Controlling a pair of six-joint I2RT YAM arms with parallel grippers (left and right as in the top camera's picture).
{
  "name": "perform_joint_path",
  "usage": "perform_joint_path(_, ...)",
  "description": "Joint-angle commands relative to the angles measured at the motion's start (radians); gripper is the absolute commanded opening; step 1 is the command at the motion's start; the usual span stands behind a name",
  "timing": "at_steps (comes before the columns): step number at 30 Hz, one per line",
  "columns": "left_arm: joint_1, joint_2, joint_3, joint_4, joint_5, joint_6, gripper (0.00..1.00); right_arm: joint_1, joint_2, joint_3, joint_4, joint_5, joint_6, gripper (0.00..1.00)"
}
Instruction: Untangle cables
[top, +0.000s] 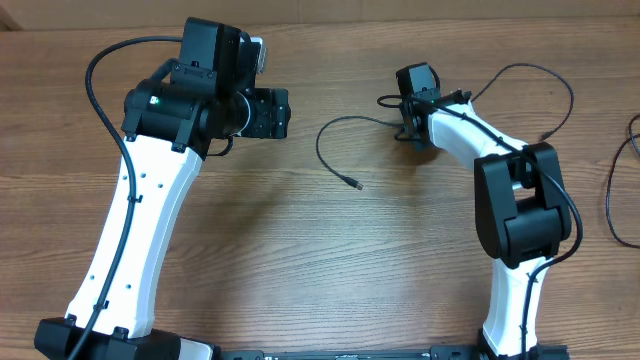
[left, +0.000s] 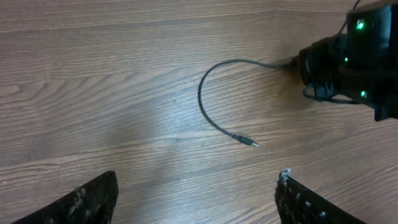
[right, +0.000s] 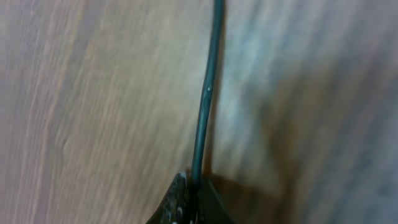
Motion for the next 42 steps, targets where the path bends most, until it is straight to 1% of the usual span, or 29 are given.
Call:
perform_joint_path(1, -0.010, -0.028, -0.007, -0.004, 0.011, 0.020, 0.81, -0.021, 0.010, 0.108, 0.005, -0.032, -0.097, 0.04)
perform_joint_path(6, -0.010, -0.028, -0.007, -0.004, 0.011, 0.020, 0.81, -0.042, -0.012, 0.282, -0.038, -0.032, -0.244, 0.04)
perform_joint_path(10, -0.010, -0.028, -0.007, -0.001, 0.012, 0.020, 0.81, -0.065, -0.017, 0.444, -0.129, -0.019, -0.376, 0.04)
perform_joint_path(16, -0.010, -0.028, -0.007, -0.015, 0.011, 0.020, 0.81, -0.163, -0.018, 0.645, -0.255, 0.056, -0.560, 0.04)
perform_joint_path(20, -0.010, -0.028, -0.007, -0.028, 0.013, 0.020, 0.81, -0.292, -0.019, 0.750, -0.346, 0.157, -0.643, 0.04)
perform_joint_path(23, -0.010, -0.028, -0.007, -0.033, 0.039, 0.020, 0.81, -0.414, -0.019, 0.801, -0.384, 0.167, -0.705, 0.04)
perform_joint_path(30, -0.010, -0.028, -0.007, -0.029, 0.105, 0.014, 0.81, -0.705, -0.019, 0.825, -0.418, 0.167, -0.766, 0.04)
perform_joint_path(32, -0.013, -0.028, -0.007, -0.029, 0.115, 0.003, 0.81, -0.817, -0.019, 0.825, -0.432, 0.157, -0.765, 0.04)
perform_joint_path(35, -0.022, -0.028, -0.007, -0.027, 0.117, -0.008, 0.82, -0.901, -0.019, 0.826, -0.432, 0.098, -0.769, 0.04)
perform_joint_path(36, -0.028, -0.028, -0.007, -0.024, 0.117, -0.009, 0.82, -0.929, -0.019, 0.825, -0.431, 0.052, -0.777, 0.04)
perform_joint_path(37, -0.034, -0.028, -0.007, -0.021, 0.116, -0.011, 0.82, -0.944, -0.019, 0.826, -0.423, 0.006, -0.803, 0.11)
perform_joint_path(38, -0.038, -0.028, -0.007, -0.016, 0.117, -0.011, 0.82, -0.956, -0.019, 0.825, -0.413, -0.040, -0.832, 0.53)
perform_joint_path(39, -0.049, -0.028, -0.007, -0.003, 0.117, -0.011, 0.83, -0.967, -0.019, 0.825, -0.397, -0.112, -0.883, 1.00)
perform_joint_path(42, -0.070, -0.028, -0.007, 0.005, 0.117, -0.015, 0.84, -0.960, -0.024, 0.826, -0.406, -0.112, -0.896, 1.00)
